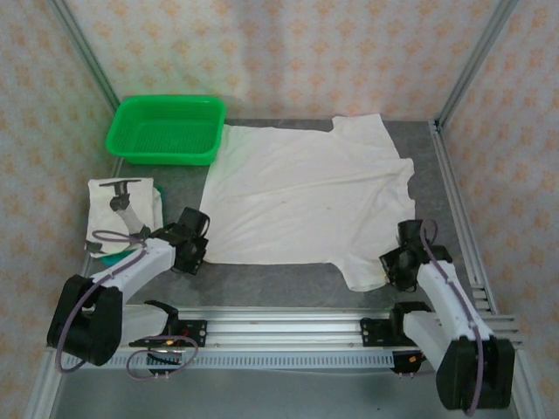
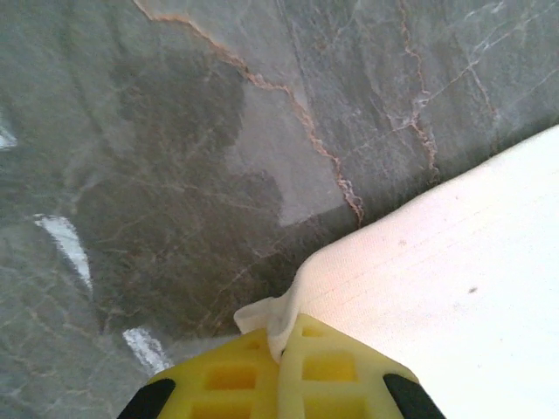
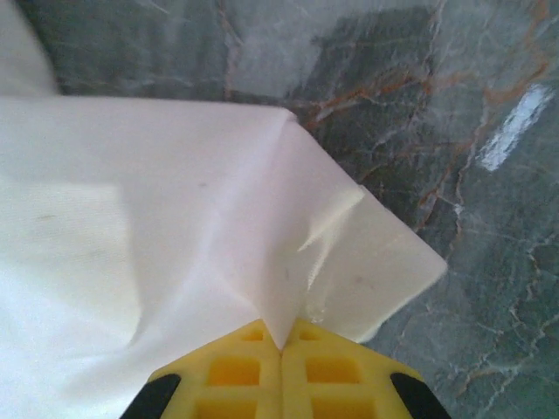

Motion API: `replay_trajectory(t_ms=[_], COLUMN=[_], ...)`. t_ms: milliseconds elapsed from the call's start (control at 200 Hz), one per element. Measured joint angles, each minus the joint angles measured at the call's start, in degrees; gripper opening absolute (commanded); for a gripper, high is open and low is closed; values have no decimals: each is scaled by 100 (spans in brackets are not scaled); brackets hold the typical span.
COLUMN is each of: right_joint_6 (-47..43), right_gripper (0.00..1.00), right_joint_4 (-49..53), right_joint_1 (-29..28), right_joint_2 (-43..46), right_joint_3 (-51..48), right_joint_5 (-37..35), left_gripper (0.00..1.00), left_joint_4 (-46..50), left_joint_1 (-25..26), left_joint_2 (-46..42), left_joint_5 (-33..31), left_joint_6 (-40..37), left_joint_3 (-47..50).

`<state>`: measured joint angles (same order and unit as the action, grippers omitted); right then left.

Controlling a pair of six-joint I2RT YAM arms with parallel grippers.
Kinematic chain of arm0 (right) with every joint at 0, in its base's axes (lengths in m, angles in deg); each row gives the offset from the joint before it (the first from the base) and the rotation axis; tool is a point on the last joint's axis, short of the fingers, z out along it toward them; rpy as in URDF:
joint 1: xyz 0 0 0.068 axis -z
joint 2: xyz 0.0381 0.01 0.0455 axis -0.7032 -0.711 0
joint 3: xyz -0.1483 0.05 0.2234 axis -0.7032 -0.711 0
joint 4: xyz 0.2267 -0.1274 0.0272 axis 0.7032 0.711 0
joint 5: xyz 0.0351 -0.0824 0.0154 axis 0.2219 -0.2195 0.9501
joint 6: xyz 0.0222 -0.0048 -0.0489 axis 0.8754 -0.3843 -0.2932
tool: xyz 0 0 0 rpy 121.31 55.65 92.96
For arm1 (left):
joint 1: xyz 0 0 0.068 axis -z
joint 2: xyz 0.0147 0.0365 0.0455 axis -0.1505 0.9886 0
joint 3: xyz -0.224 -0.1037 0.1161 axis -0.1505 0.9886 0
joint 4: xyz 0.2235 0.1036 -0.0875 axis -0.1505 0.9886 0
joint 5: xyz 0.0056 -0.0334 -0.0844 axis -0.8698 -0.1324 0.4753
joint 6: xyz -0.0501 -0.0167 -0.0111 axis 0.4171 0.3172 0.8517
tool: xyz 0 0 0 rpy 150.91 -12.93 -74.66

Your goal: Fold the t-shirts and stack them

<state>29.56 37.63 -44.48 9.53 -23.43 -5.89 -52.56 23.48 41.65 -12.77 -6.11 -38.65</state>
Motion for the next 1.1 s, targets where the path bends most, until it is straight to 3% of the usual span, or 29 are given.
replay_trajectory(t_ms=[205,470,1101], right_joint_6=[0,188,-83], right_gripper=[0,0,0], right_joint_4=[949,1513,732], right_joint_1=[-4,-179,-103], right_joint_2=[973,1316,-136], right_joint_3=[549,1196,1788], right_joint_5=[-129,-101,-538], left_gripper=[0,0,0], left_joint_4=[461,745,809], left_joint_1=[0,0,-162], left_joint_2=[-339,-348,1346], left_joint_5=[-151,-179,-223], left_joint_6=[-103,-267,-896], left_joint_3=[-195,-586,-2472])
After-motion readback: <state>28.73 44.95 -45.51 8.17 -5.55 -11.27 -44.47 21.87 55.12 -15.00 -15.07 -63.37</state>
